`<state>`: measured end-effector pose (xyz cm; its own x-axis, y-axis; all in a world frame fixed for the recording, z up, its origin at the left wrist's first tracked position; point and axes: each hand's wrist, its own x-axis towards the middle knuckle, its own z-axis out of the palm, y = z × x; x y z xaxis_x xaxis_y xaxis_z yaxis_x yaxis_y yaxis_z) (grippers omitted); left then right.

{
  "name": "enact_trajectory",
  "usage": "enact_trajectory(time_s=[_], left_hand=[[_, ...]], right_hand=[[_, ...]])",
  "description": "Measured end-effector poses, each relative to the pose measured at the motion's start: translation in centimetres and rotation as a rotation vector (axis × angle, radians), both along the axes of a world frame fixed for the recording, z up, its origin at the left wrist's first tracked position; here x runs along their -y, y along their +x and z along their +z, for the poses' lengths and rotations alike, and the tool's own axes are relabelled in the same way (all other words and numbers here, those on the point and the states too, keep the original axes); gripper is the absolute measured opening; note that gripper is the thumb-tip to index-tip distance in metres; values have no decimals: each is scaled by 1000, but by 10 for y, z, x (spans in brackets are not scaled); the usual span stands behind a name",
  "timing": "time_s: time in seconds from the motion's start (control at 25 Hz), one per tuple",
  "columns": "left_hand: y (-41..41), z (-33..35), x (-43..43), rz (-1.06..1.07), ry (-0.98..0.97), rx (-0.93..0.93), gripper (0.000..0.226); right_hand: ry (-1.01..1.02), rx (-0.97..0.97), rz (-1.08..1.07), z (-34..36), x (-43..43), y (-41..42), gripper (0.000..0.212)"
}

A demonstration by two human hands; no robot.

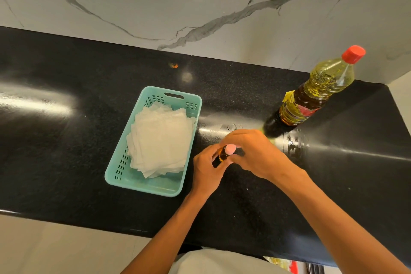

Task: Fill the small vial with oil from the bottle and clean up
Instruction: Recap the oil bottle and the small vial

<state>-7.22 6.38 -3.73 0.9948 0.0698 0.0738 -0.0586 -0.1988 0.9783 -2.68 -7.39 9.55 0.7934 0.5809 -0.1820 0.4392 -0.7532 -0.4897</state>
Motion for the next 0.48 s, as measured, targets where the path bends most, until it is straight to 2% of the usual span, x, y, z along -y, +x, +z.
enact_trajectory(time_s=[0.08, 0.16, 0.24, 0.36, 0.48], left_hand=[[-1, 1, 0, -18, -8, -9, 33], [0, 0, 0, -28, -15, 3, 31], [0, 0, 0, -41, -12, 24, 31], [2, 0, -2, -69, -6, 1, 36], [5, -2, -4, -138, 39, 7, 33]], right_hand=[[-88, 66, -3, -2, -3, 3, 16], [-224, 194, -72, -6, -7, 3, 34], [-283, 217, -100, -6, -5, 5, 44], [-346, 155, 125, 1, -2, 13, 45], [-465, 275, 380, 1, 5, 34, 34]])
